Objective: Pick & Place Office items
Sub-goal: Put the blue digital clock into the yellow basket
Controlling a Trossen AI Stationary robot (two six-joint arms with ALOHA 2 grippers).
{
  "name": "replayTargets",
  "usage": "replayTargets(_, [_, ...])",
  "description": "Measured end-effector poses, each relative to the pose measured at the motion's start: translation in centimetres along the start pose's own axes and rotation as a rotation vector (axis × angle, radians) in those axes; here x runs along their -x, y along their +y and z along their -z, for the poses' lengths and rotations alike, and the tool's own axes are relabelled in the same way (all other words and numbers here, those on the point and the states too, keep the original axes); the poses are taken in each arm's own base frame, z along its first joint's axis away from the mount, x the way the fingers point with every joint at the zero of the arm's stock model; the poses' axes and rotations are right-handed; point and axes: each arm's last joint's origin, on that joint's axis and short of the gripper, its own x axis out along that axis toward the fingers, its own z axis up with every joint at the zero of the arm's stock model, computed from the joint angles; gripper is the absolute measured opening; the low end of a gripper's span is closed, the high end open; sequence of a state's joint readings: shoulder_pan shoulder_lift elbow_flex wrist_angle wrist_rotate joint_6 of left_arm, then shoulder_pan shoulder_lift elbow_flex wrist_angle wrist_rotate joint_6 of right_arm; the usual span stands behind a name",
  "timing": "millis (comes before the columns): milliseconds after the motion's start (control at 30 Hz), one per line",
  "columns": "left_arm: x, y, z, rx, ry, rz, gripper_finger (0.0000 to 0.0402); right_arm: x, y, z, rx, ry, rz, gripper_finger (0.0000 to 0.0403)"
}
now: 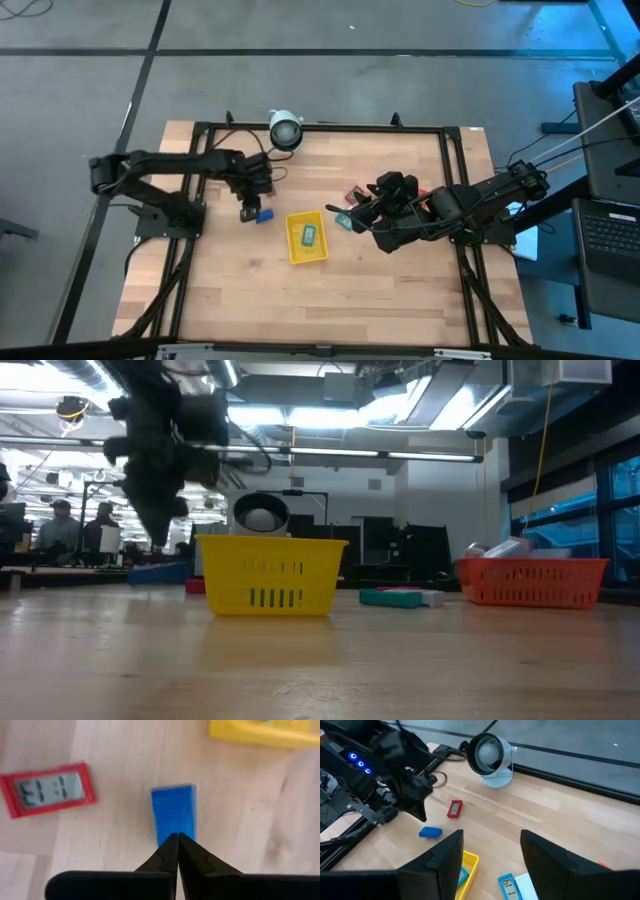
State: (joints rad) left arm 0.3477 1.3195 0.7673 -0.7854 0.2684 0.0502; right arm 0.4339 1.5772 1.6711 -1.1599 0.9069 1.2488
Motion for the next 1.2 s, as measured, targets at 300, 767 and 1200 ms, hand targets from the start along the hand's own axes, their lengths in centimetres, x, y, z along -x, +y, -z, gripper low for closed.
replayTargets(300, [2.6,-0.9,1.0,-0.017,-0.09,-0.016,0.0043,0.0,0.0,0.0,0.0,-0.003,0.001,0.0201])
replayTargets(767, [-1.6,-4.3,0.5,-0.206,0.047,-0.163,0.0244,0.0,0.0,0.0,-0.013,-0.012,0.004,0.0201])
replayTargets(1200, [-4.3,-5.1,-0.6,-0.23,0.043,-0.217,0.0277,0.7,0.1,0.5,-0.025,-0.004,-0.011,0.0201])
